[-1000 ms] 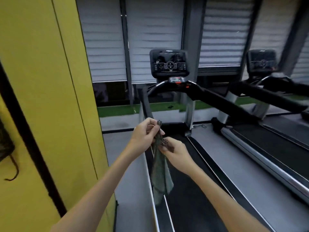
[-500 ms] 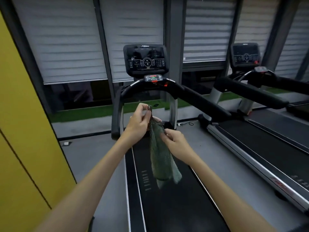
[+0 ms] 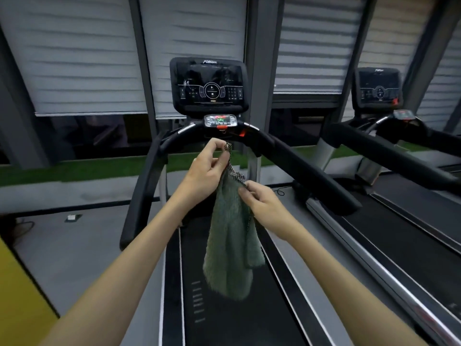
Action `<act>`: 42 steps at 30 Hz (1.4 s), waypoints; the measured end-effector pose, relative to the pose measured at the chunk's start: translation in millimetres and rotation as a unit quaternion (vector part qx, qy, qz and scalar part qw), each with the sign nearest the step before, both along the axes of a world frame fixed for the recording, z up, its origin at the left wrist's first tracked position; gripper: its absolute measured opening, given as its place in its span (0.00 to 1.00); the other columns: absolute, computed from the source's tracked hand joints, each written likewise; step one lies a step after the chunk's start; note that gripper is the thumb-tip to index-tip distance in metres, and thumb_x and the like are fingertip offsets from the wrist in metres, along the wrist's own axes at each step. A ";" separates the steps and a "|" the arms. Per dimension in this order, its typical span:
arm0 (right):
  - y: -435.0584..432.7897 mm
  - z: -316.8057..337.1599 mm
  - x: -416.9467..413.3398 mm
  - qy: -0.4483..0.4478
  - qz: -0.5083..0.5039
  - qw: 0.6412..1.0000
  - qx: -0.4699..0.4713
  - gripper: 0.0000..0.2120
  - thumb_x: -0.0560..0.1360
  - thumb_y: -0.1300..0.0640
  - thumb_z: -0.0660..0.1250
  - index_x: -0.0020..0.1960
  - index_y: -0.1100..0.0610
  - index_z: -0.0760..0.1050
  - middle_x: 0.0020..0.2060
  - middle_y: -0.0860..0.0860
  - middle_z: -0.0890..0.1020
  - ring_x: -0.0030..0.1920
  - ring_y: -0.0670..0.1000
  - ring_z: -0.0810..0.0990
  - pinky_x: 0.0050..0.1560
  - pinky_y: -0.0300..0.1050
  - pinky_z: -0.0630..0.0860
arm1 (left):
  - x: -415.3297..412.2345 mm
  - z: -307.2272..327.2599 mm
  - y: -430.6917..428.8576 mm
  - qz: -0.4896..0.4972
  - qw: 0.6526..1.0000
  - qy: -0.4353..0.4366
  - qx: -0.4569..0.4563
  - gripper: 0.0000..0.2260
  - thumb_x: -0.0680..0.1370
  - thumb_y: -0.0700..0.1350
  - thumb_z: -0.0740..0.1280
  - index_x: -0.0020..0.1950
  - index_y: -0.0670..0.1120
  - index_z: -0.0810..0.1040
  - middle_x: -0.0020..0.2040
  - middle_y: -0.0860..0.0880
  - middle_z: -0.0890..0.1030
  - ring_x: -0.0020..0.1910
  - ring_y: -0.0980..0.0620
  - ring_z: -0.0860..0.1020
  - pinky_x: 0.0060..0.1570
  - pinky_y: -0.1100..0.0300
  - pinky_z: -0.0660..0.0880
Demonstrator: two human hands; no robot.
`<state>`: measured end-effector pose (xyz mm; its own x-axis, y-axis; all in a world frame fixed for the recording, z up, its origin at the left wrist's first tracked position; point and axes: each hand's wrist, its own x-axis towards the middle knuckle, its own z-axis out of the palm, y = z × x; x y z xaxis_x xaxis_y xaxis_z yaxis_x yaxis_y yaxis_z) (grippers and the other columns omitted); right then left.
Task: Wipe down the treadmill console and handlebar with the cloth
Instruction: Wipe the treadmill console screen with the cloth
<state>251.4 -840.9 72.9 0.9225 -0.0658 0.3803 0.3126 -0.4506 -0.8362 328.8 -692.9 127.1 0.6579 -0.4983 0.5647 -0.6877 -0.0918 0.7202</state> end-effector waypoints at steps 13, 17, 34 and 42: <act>-92.6 139.1 207.2 0.080 0.058 0.995 0.027 0.09 0.78 0.61 0.66 0.58 0.57 0.77 0.52 0.55 0.83 0.55 0.53 0.82 0.57 0.60 0.77 | 211.5 173.2 -95.8 0.029 0.999 0.007 -0.027 0.03 0.83 0.43 0.61 0.52 0.45 0.72 0.27 0.57 0.67 0.24 0.59 0.63 0.26 0.67 0.60; -123.5 155.3 271.0 0.111 0.052 0.992 0.011 0.08 0.80 0.59 0.63 0.56 0.57 0.78 0.51 0.52 0.84 0.53 0.51 0.83 0.56 0.56 0.78 | 275.5 206.7 -121.5 0.073 0.997 -0.009 -0.008 0.04 0.83 0.45 0.61 0.53 0.45 0.73 0.30 0.54 0.70 0.23 0.60 0.66 0.28 0.68 0.62; -244.6 195.0 564.6 0.139 0.149 0.979 0.019 0.11 0.78 0.57 0.62 0.51 0.64 0.78 0.48 0.60 0.82 0.48 0.54 0.81 0.55 0.54 0.77 | 558.6 206.4 -225.8 0.189 0.981 0.026 0.021 0.05 0.83 0.45 0.61 0.48 0.48 0.71 0.21 0.56 0.63 0.24 0.56 0.58 0.27 0.62 0.56; -282.2 211.5 669.5 0.174 0.140 0.961 0.161 0.14 0.78 0.53 0.63 0.47 0.65 0.79 0.43 0.60 0.83 0.45 0.57 0.80 0.51 0.49 0.75 | 675.7 205.0 -250.5 0.225 0.974 0.020 0.014 0.06 0.83 0.46 0.60 0.45 0.51 0.70 0.28 0.51 0.66 0.25 0.56 0.61 0.28 0.61 0.63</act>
<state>920.9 -1123.1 284.4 0.9889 0.1409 0.0475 0.0604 -0.0892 -0.9942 1004.5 -943.4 332.2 0.8346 -0.1700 0.5239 -0.5445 -0.3975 0.7386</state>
